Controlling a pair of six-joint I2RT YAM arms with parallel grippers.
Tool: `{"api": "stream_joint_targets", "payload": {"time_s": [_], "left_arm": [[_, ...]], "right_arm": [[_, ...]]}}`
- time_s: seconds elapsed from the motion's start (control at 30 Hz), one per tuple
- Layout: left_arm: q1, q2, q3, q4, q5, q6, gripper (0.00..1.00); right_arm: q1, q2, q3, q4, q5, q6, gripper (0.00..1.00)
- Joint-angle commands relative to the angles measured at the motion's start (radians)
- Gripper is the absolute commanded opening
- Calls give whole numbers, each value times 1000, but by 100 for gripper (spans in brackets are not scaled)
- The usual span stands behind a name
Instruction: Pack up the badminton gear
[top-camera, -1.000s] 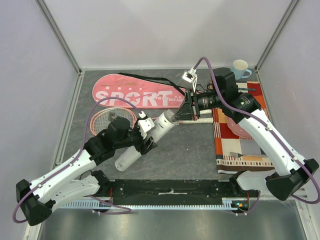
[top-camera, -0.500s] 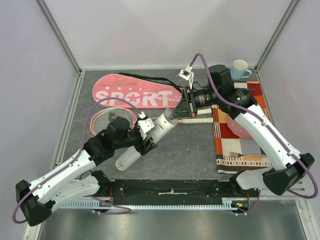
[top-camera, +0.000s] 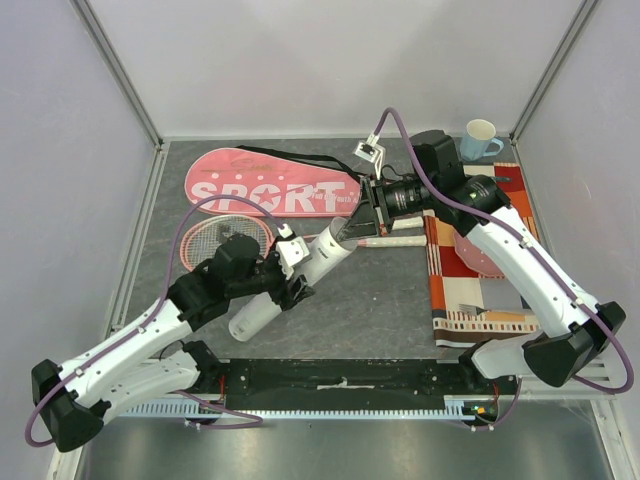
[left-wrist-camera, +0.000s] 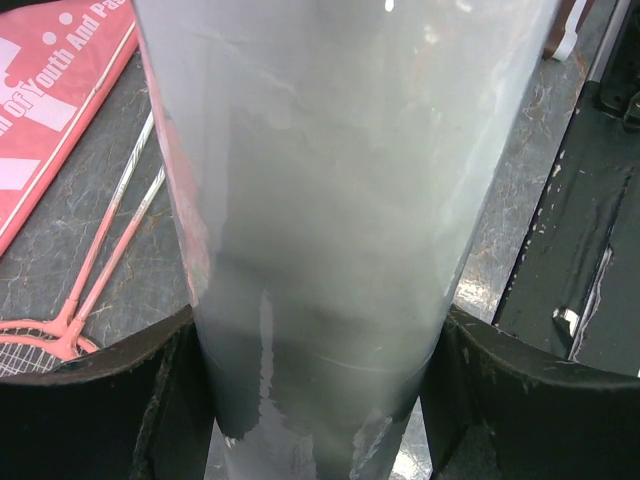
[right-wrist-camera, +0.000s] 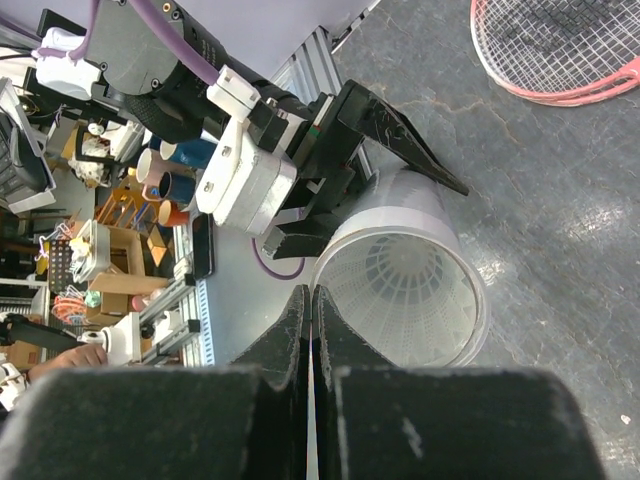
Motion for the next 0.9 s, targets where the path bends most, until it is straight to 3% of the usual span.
{"api": "stream_joint_targets", "payload": {"time_s": [0.0,0.87], "left_arm": [[-6,-4,24,53,2,54,16],[-8,-2,29,48,-1,72,16]], "right_arm": [[4,-16,37,-24,19,-17,0],[35,22,21,-66,4,-14,0]]}}
